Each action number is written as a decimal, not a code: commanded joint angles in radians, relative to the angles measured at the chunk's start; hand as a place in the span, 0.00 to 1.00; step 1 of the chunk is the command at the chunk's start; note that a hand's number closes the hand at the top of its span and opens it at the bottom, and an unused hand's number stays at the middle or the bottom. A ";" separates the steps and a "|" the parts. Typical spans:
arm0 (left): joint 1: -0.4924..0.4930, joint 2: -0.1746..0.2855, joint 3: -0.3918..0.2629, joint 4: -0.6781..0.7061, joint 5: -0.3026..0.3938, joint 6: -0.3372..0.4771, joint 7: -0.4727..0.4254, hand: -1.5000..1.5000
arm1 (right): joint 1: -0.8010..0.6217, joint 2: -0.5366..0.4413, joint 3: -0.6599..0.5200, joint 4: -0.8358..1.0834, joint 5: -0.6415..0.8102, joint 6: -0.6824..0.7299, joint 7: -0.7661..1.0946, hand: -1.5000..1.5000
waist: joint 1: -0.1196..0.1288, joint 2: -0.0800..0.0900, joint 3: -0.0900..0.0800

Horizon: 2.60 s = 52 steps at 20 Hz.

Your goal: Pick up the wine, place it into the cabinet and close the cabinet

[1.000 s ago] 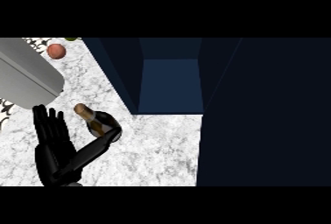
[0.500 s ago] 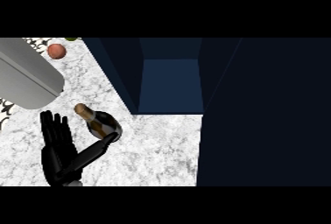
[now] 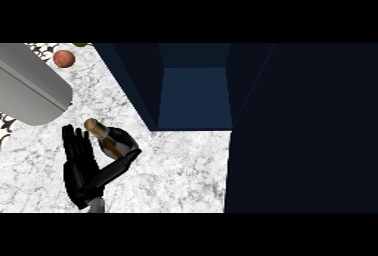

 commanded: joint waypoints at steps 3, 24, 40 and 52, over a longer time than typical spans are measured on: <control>0.009 -0.002 -0.015 0.095 0.043 -0.038 -0.114 0.00 | 0.058 0.011 -0.005 -0.165 -0.083 -0.005 0.063 0.00 | 0.003 0.000 0.000; -0.228 -0.002 0.130 0.525 0.164 -0.187 -0.284 0.00 | -0.004 0.009 -0.008 -0.144 -0.062 -0.005 0.087 0.00 | -0.002 0.002 0.000; -0.326 -0.001 0.054 0.637 0.157 -0.273 -0.344 1.00 | -0.002 0.042 0.028 -0.138 -0.047 -0.023 0.098 0.00 | 0.000 0.001 0.000; -0.131 0.259 -0.077 0.515 0.064 -0.639 -0.302 1.00 | -0.060 0.020 -0.026 -0.059 -0.053 -0.006 0.075 0.00 | 0.016 -0.003 0.001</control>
